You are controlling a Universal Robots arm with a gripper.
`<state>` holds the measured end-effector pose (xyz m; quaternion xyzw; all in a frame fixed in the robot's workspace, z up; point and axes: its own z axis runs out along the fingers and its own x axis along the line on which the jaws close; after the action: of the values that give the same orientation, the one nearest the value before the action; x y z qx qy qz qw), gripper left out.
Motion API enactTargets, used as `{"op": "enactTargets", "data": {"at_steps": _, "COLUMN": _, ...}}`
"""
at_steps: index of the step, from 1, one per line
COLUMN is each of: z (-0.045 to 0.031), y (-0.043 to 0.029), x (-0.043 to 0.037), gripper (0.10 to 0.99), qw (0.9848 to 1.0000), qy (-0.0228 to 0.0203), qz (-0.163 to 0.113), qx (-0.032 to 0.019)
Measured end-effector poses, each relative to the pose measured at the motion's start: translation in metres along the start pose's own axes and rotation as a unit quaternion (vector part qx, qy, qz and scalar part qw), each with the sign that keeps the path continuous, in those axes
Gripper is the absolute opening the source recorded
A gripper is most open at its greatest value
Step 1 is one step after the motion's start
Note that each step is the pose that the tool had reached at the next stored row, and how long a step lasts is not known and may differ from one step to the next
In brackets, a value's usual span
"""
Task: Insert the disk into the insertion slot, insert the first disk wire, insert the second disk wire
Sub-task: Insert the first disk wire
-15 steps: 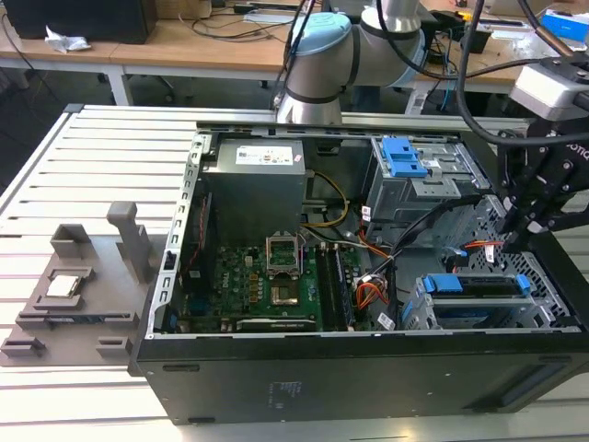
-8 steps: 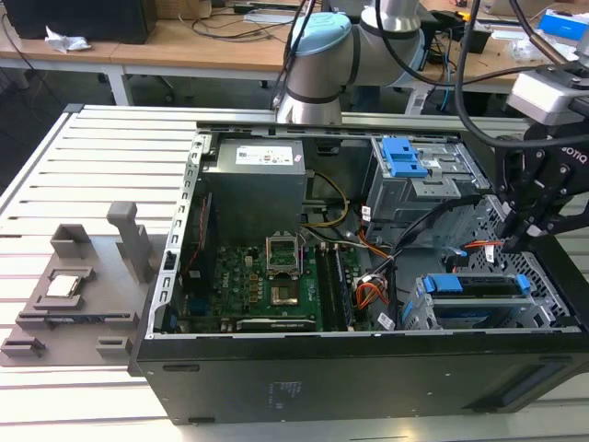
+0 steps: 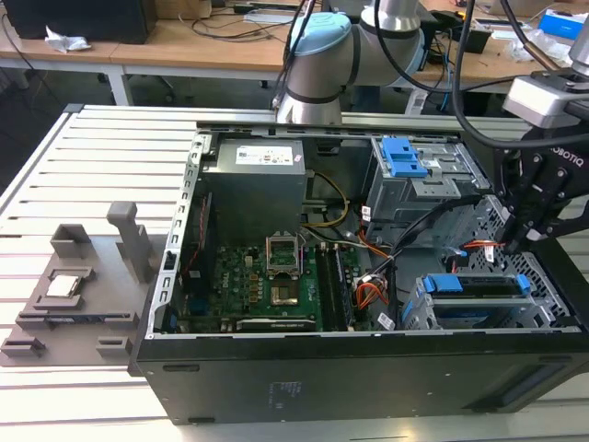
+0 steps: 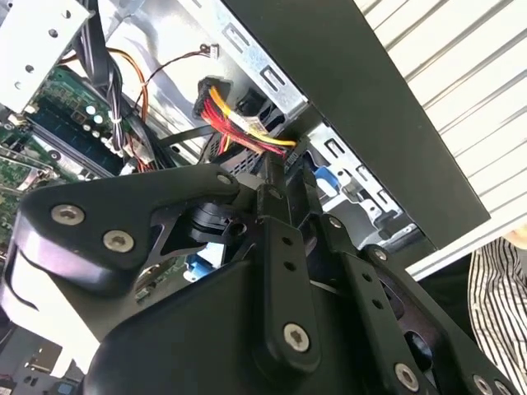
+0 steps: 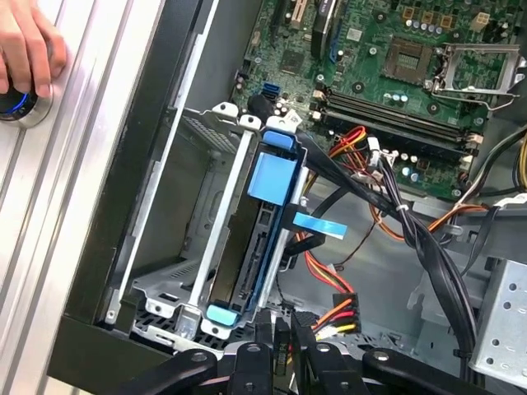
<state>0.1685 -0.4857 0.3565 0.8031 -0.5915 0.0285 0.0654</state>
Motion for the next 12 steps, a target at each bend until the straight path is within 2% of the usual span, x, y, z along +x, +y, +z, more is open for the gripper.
{"op": "enactTargets", "data": {"at_steps": 8, "z": 0.0034, "y": -0.0025, "x": -0.0027, "gripper": 0.239, "qw": 1.0, "qy": 0.0003, "qz": 0.0, "qx": -0.0001}}
{"op": "enactTargets", "data": {"at_steps": 10, "z": 0.0038, "y": -0.0026, "x": -0.0028, "gripper": 0.239, "qw": 1.0, "qy": 0.0031, "qz": 0.0, "qx": -0.001}}
{"op": "enactTargets", "data": {"at_steps": 12, "z": 0.0037, "y": -0.0034, "x": -0.0025, "gripper": 0.239, "qw": 1.0, "qy": 0.0086, "qz": 0.0, "qx": -0.0027}}
